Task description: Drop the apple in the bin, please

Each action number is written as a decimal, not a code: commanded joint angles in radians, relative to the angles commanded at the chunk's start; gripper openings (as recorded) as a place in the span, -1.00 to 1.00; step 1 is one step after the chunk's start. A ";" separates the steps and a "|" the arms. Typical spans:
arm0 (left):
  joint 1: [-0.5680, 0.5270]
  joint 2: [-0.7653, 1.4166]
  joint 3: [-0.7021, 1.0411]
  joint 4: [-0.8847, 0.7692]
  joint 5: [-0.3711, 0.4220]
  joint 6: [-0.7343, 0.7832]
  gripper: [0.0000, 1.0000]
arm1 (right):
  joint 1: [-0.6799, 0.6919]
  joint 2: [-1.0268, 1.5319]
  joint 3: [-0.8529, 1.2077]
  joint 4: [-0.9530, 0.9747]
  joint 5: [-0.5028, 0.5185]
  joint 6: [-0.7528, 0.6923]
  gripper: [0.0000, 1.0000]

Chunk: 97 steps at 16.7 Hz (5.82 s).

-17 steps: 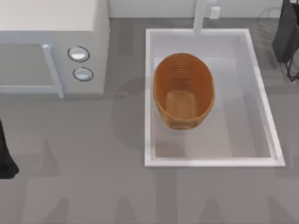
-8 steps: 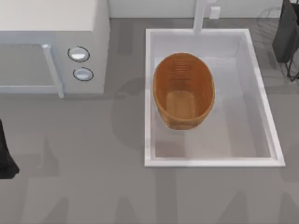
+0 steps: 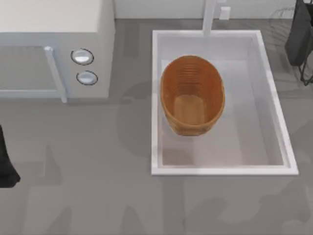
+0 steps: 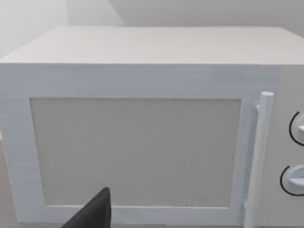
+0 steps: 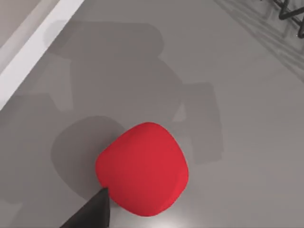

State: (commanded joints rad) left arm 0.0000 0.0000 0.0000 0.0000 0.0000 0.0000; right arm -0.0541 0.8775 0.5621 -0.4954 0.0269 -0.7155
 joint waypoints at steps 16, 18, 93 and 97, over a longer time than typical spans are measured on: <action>0.000 0.000 0.000 0.000 0.000 0.000 1.00 | -0.047 0.848 0.585 -0.480 -0.022 -0.676 1.00; 0.000 0.000 0.000 0.000 0.000 0.000 1.00 | -0.049 0.852 0.586 -0.484 -0.022 -0.677 1.00; 0.000 0.000 0.000 0.000 0.000 0.000 1.00 | 0.213 1.439 1.766 -1.116 -0.368 0.483 -1.00; 0.000 0.000 0.000 0.000 0.000 0.000 1.00 | 0.295 1.600 2.007 -1.174 -0.468 0.827 -1.00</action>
State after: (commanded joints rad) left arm 0.0000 0.0000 0.0000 0.0000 0.0000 0.0000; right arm 0.2409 2.4772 2.5692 -1.6697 -0.4412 0.1115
